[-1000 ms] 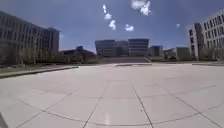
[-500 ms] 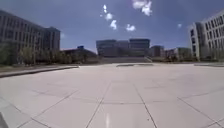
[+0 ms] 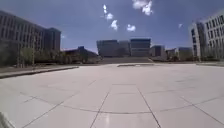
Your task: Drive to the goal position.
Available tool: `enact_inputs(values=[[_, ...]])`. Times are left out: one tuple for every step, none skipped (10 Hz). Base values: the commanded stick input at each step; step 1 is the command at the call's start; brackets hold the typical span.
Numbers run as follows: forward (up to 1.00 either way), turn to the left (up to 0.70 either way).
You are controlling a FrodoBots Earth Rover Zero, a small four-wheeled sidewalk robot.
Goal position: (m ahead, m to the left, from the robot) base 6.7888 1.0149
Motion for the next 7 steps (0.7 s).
enact_inputs(values=[[0.5,0.0],[0.5,0.0],[0.5,0.0],[0.5,0.0],[0.5,0.0],[0.5,0.0],[0.5,0.0]])
